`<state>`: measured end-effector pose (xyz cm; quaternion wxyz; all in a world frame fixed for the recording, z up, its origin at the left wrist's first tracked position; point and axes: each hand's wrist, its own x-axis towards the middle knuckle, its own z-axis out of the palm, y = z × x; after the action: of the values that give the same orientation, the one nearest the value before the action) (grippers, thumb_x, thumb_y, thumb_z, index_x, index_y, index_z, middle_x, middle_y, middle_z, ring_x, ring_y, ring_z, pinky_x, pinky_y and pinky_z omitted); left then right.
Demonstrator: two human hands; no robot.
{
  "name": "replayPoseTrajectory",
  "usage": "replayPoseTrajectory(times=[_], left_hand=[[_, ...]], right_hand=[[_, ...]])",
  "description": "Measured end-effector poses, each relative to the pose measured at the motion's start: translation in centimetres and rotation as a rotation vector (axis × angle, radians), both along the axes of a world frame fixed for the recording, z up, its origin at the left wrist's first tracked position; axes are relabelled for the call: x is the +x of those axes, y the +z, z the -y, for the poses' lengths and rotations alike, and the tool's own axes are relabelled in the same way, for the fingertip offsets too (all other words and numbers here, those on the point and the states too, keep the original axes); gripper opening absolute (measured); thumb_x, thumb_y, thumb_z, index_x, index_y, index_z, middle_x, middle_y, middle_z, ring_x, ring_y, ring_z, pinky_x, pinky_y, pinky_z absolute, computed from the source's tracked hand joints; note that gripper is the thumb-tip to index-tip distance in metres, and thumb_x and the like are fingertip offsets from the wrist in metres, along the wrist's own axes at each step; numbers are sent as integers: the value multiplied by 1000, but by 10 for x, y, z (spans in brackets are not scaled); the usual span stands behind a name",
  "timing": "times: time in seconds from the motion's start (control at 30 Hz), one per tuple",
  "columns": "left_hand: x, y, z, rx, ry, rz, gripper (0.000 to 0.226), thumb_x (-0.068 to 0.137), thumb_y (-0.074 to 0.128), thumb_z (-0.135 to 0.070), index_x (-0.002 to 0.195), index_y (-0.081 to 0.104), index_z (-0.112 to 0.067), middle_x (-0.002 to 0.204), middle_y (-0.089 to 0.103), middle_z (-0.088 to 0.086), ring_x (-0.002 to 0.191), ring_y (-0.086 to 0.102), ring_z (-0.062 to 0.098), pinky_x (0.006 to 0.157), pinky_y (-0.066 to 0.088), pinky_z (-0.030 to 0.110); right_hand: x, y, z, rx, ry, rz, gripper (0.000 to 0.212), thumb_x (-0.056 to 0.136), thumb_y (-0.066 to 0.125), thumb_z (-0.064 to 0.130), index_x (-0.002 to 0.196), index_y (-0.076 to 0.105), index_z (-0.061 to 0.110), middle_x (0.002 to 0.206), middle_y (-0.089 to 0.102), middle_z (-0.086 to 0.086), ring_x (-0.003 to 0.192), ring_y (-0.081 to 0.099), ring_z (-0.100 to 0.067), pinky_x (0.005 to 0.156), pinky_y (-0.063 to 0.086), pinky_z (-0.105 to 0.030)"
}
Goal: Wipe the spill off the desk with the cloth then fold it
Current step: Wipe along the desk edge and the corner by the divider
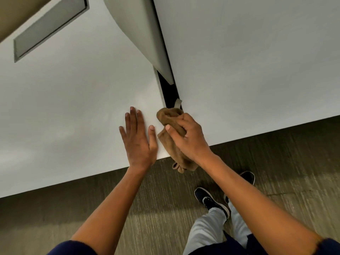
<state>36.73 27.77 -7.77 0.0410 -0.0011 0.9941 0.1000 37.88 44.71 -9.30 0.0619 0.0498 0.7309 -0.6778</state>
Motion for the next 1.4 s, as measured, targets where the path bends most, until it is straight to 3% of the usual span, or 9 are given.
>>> replayPoseTrajectory(times=[0.13, 0.3, 0.47, 0.57, 0.7, 0.97, 1.1, 1.27, 1.4], left_hand=[[1, -1, 0, -3, -4, -7, 67, 100, 17, -47, 159, 2, -18, 167, -7, -3, 153, -11, 13, 124, 0, 52], [1, 0, 0, 12, 8, -5, 67, 101, 17, -47, 159, 3, -19, 167, -6, -4, 153, -10, 12, 124, 0, 51], [1, 0, 0, 28, 15, -10, 67, 100, 17, -48, 159, 4, -18, 168, -4, -4, 153, -9, 12, 124, -1, 50], [1, -1, 0, 36, 15, -16, 68, 100, 18, -48, 159, 5, -18, 168, -3, -4, 154, -8, 12, 124, -2, 50], [1, -2, 2, 33, 10, -12, 67, 101, 19, -48, 159, 3, -19, 168, -4, -4, 153, -9, 12, 124, -2, 50], [1, 1, -1, 26, 12, -1, 66, 100, 16, -46, 159, 3, -19, 167, -6, -5, 153, -10, 11, 124, -3, 50], [1, 1, -1, 14, 3, -1, 66, 100, 15, -47, 159, 1, -19, 167, -8, -5, 153, -12, 11, 124, -1, 52], [2, 0, -1, 8, -8, -9, 66, 101, 15, -45, 159, 0, -18, 167, -8, -2, 153, -11, 14, 124, -1, 53], [1, -1, 1, 17, -8, -10, 65, 101, 16, -44, 159, 2, -18, 167, -7, -2, 153, -11, 14, 123, 0, 54]], right_hand=[[0, -2, 3, 9, 2, 8, 34, 94, 60, 38, 120, 67, 16, 111, 51, 10, 105, 55, -5, 95, 52, -34], [-31, -4, 11, 58, -53, 6, 37, 96, 58, 36, 125, 63, 13, 125, 53, -1, 112, 54, -9, 97, 46, -24], [-96, 4, 14, 26, -116, 16, 34, 97, 58, 33, 124, 65, 14, 121, 65, -6, 112, 60, -19, 88, 40, -14], [-119, 2, 10, -69, -69, 97, 37, 96, 57, 41, 128, 63, 22, 119, 68, -1, 111, 62, -16, 98, 49, -26], [-121, 0, 5, -162, -52, 145, 31, 94, 59, 45, 117, 68, 27, 106, 71, 4, 102, 65, -13, 95, 54, -35], [-47, 0, 4, -131, -65, 156, 28, 92, 57, 48, 97, 72, 25, 86, 72, 9, 85, 67, -3, 77, 55, -26], [-3, -1, 6, -182, -40, 190, 24, 94, 56, 49, 100, 69, 29, 82, 68, 15, 79, 64, 5, 62, 46, -7], [38, -6, 9, -179, -58, 217, 31, 94, 57, 49, 105, 68, 21, 85, 64, 9, 78, 62, 0, 63, 46, -8], [51, -5, 10, -149, -55, 186, 32, 94, 59, 46, 114, 67, 22, 98, 65, 11, 90, 61, 2, 75, 50, -12]])
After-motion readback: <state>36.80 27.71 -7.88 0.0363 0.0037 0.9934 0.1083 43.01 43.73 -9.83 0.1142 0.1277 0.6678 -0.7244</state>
